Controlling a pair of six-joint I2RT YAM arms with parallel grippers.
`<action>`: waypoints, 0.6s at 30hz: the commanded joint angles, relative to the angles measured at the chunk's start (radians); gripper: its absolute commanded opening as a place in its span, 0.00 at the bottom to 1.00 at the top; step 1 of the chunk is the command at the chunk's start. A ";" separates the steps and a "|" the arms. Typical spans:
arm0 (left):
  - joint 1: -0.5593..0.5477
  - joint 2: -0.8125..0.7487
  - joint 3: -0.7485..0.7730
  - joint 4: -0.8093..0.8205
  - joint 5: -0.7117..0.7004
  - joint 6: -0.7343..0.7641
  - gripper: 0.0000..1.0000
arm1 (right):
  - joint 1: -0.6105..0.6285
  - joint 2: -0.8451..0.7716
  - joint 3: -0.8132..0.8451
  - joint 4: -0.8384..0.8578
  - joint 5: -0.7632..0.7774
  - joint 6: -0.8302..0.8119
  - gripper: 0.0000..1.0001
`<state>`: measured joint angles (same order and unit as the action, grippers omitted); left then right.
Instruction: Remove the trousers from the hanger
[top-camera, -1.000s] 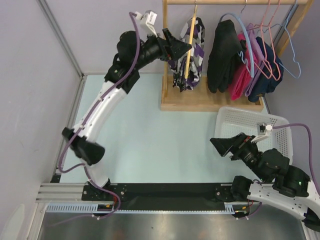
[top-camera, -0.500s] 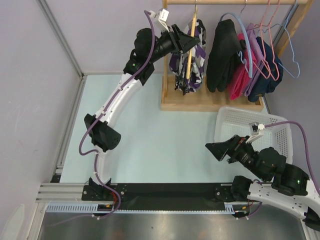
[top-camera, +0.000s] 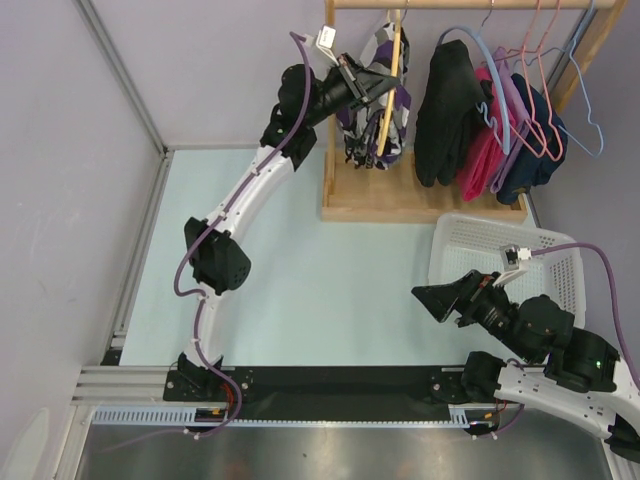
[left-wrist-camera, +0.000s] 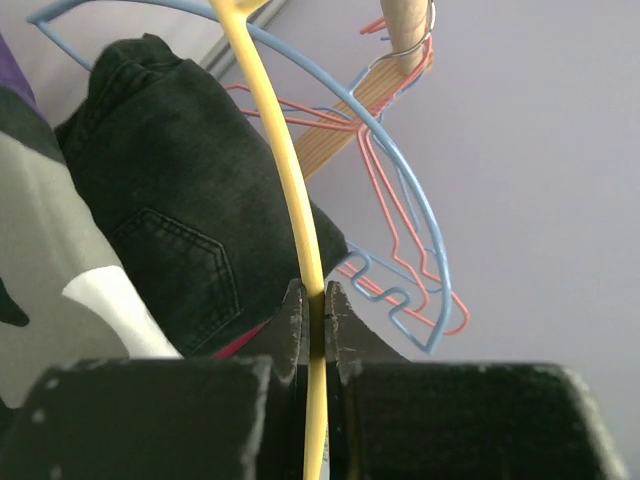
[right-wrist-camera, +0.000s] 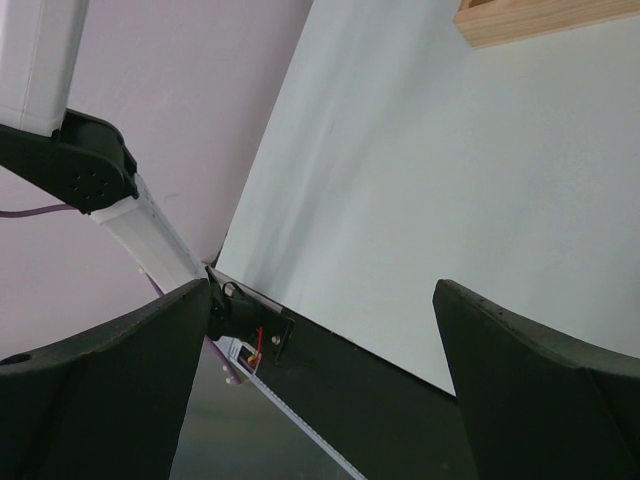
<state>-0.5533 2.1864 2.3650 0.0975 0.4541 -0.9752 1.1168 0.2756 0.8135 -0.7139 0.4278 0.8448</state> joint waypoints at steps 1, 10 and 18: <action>0.006 -0.025 0.105 0.180 0.064 -0.069 0.00 | -0.002 0.013 0.018 -0.001 -0.001 0.007 1.00; 0.019 -0.099 0.097 0.290 0.138 -0.152 0.00 | -0.002 0.010 0.024 0.007 0.015 -0.009 1.00; 0.023 -0.187 0.094 0.331 0.152 -0.172 0.00 | -0.002 0.014 0.056 -0.010 0.020 -0.016 1.00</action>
<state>-0.5331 2.1918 2.3978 0.1566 0.5724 -1.1660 1.1168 0.2790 0.8173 -0.7227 0.4332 0.8440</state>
